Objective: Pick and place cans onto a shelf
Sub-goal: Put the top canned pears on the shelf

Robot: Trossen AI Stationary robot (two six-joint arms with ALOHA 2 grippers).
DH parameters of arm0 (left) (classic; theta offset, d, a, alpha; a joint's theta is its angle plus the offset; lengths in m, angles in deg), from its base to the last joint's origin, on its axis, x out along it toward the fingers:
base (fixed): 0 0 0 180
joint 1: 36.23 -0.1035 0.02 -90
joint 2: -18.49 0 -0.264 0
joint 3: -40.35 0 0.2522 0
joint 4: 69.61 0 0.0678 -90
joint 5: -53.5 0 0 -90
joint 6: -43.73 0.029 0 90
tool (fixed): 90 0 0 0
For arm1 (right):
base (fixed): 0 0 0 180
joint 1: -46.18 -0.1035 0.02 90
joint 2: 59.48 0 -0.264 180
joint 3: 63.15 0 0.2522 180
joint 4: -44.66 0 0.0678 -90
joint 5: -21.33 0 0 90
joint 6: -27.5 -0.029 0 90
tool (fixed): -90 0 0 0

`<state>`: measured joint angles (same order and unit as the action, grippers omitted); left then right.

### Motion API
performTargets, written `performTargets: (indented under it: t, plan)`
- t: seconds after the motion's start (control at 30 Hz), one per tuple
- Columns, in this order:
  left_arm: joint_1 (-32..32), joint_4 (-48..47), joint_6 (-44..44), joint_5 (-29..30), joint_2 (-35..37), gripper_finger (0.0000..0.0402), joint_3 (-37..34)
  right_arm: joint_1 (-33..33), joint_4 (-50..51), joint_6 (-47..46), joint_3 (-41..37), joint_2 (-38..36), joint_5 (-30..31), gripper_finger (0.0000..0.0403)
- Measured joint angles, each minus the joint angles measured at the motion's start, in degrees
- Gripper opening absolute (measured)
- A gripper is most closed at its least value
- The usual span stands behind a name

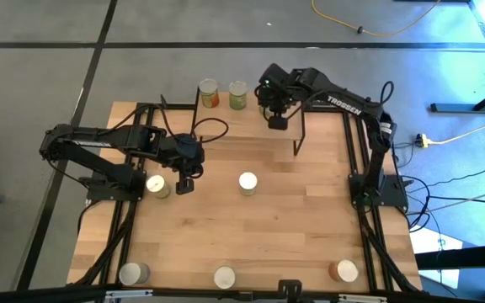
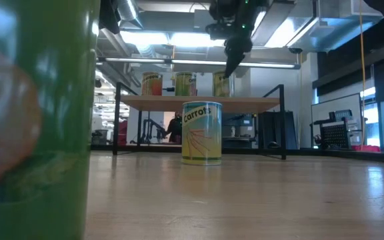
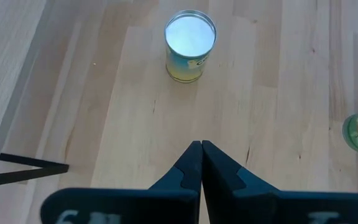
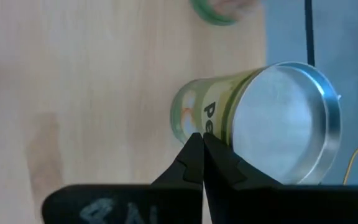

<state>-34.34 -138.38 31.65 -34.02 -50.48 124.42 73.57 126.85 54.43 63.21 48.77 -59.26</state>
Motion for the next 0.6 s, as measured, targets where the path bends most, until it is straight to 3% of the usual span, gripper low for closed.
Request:
performTargets:
  t: [0.6]
  plan:
    - [0.00, -0.01, -0.55, 1.31, 0.00, 0.0000, 0.00, 1.48, -1.19, 3.47, 0.00, 0.00, -0.31, 0.0000]
